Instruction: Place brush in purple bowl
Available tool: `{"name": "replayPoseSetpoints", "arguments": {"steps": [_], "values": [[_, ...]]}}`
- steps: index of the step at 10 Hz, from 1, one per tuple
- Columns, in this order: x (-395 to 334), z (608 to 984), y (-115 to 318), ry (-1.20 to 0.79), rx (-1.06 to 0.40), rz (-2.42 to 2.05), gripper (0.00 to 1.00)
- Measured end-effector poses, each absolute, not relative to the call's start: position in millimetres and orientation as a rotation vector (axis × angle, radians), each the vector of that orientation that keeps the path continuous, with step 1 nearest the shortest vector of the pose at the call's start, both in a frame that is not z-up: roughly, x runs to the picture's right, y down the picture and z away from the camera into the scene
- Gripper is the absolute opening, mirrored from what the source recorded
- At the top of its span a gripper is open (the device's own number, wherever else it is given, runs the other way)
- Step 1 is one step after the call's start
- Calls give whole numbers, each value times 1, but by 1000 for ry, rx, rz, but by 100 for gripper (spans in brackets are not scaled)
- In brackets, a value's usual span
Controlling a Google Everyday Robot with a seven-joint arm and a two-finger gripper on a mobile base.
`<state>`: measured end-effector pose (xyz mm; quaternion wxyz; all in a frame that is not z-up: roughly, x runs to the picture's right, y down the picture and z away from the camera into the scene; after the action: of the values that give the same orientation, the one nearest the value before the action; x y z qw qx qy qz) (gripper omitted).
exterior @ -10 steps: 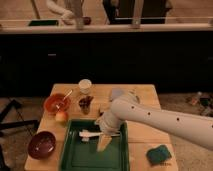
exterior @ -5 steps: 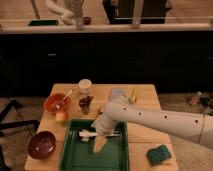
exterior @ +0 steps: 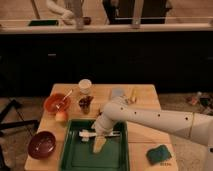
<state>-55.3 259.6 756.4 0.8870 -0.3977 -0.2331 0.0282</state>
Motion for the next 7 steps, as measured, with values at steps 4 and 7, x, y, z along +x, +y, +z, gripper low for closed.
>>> {"name": "replayPoseSetpoints", "arguments": {"steps": [4, 7], "values": [[-42, 771, 267, -479, -831, 74, 80], [-35, 777, 269, -463, -813, 79, 80]]}}
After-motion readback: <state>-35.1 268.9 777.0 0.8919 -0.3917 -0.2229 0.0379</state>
